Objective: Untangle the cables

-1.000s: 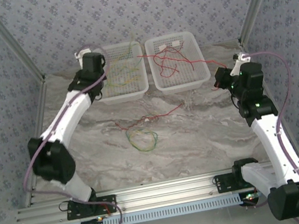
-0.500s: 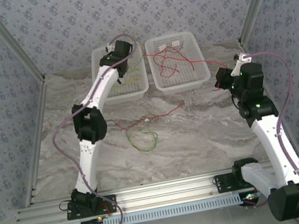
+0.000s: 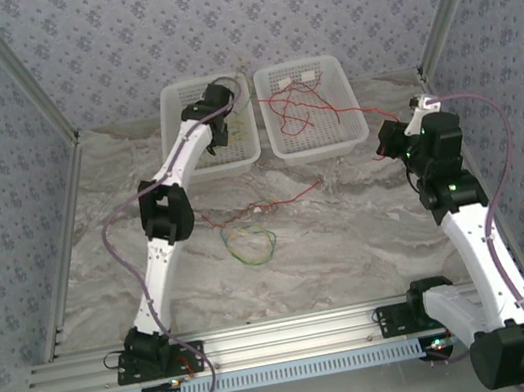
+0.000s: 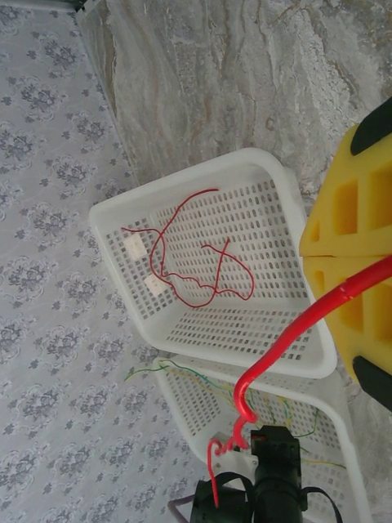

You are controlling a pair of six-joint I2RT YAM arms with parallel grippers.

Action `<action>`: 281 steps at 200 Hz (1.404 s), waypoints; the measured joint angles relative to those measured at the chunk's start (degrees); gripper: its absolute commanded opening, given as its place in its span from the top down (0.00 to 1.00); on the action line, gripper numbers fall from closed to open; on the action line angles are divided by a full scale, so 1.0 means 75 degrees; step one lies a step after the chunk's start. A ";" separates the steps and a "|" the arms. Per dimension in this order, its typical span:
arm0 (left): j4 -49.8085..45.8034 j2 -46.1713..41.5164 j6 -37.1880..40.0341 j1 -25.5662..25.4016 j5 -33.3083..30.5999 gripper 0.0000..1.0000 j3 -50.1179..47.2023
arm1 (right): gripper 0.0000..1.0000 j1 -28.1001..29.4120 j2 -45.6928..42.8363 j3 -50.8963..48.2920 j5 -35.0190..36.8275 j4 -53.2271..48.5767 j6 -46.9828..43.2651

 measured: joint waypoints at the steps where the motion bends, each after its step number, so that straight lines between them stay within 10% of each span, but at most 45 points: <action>1: 0.0006 0.0000 0.0000 0.0006 0.0009 0.97 0.0000 | 1.00 0.0000 0.0009 0.0000 -0.0003 0.0000 0.0000; 26: 0.0178 0.0000 -0.0029 0.0090 0.0047 0.48 -0.0003 | 1.00 0.0050 0.0230 0.0020 0.0187 -0.0108 0.0000; 37: 0.0297 -0.0052 -0.0055 0.0087 0.0006 0.42 -0.0061 | 1.00 0.0076 0.0347 0.0114 0.0353 -0.0300 0.0000; 109: 0.1679 -0.2623 -0.0114 -0.0233 -0.0382 0.38 -0.2859 | 1.00 0.0504 0.1483 0.1749 0.2273 -0.1603 -0.0035; 205: 0.5205 -1.0095 -0.0548 -0.1448 -0.0233 0.34 -1.0506 | 1.00 0.1142 0.6776 0.7210 0.3873 -0.4427 -0.1443; 281: 0.4724 -1.0751 -0.1451 -0.1600 -0.0291 0.35 -1.3111 | 1.00 0.2095 1.1567 1.2861 0.4954 -0.6650 -0.2873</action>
